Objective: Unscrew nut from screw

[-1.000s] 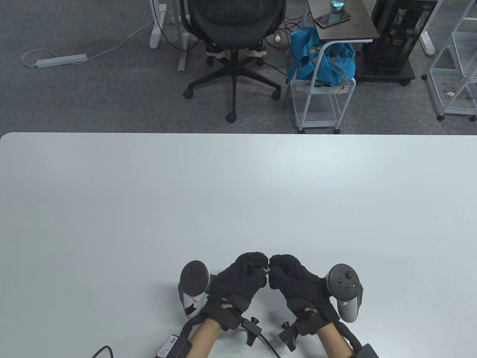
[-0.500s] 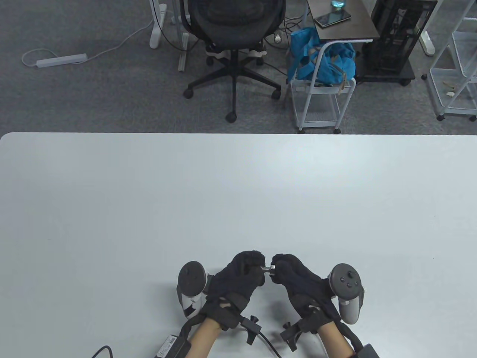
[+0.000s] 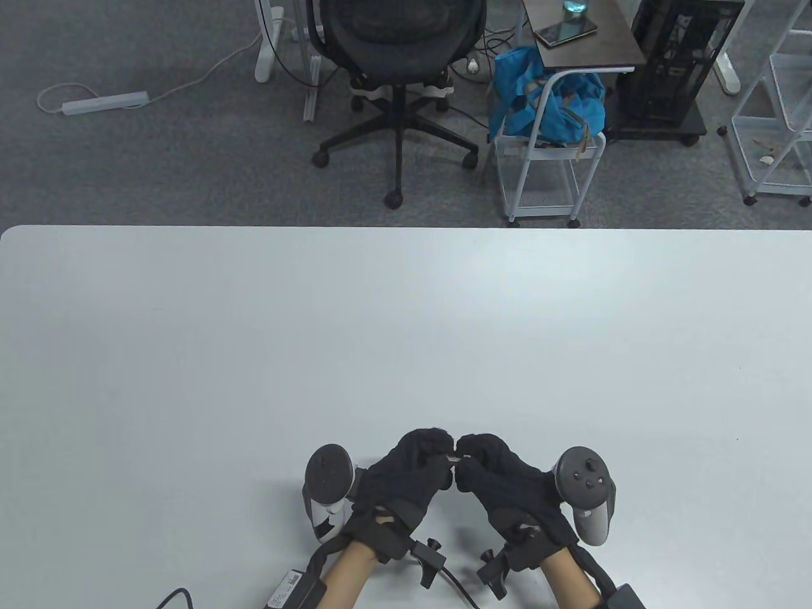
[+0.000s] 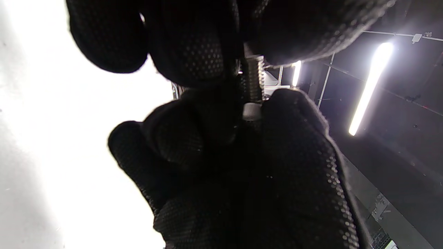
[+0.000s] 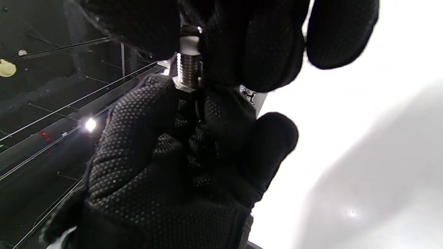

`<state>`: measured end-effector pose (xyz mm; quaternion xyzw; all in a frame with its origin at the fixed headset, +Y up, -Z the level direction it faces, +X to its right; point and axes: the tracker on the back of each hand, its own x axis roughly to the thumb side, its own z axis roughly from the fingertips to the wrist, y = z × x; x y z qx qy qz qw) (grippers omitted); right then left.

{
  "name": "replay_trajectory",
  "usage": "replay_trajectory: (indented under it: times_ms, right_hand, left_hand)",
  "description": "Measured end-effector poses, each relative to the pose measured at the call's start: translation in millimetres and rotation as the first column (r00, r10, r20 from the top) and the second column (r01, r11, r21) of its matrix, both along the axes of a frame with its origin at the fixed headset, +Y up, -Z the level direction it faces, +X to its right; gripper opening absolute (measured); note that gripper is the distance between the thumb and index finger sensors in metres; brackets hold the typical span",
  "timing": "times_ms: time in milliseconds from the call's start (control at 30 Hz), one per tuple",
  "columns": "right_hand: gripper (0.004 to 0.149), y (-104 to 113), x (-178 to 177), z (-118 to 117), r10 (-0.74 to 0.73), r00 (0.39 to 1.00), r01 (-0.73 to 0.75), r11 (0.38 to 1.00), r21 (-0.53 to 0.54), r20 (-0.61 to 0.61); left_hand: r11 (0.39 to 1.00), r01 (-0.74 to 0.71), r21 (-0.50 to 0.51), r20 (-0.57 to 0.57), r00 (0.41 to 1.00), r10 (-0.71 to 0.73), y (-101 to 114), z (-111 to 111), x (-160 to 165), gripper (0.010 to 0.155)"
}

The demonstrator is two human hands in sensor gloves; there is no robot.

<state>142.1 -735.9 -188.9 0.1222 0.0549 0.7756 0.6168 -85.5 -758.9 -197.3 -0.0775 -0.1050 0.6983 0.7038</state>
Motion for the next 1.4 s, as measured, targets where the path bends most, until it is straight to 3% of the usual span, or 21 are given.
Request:
replay_trajectory:
  times_ms: [233,333,467,567,733,1167,1400]
  right_hand:
    - [0.052,6,0,1,0.016,1.0,-0.016,0.999,0.036,-0.015]
    - [0.067,4,1,0,0.043,0.998,-0.043,0.999,0.016,-0.04]
    - [0.075,-9,5,1,-0.011,0.999,0.015,0.996,-0.085,0.042]
    - [0.071,-12,6,-1,-0.014,1.0,0.018,0.991,-0.131,0.028]
    - [0.058,-9,3,0,-0.013,0.999,0.017,0.994,-0.104,0.034]
    - [0.053,-3,4,-1,-0.004,0.998,0.005,1.0,-0.027,0.057]
    - [0.049,1,4,-1,-0.003,1.0,0.003,1.0,0.008,0.018]
  left_hand:
    - [1.0,-0.015,-0.009,-0.013,1.0,0.015,0,0,-1,0.047]
    - [0.999,-0.031,-0.016,-0.016,0.999,0.031,-1,0,-2,0.047]
    - [1.0,-0.03,-0.007,-0.007,1.0,0.03,-1,-1,-2,0.047]
    - [1.0,-0.017,0.006,0.0,1.0,0.017,0,-1,0,0.047]
    - [1.0,0.0,0.014,0.007,1.0,0.0,-1,-1,0,0.047]
    - [0.998,0.061,-0.007,0.09,0.994,-0.06,-1,-2,5,0.051]
    - [0.999,0.03,-0.02,0.031,0.999,-0.03,-3,-2,2,0.051]
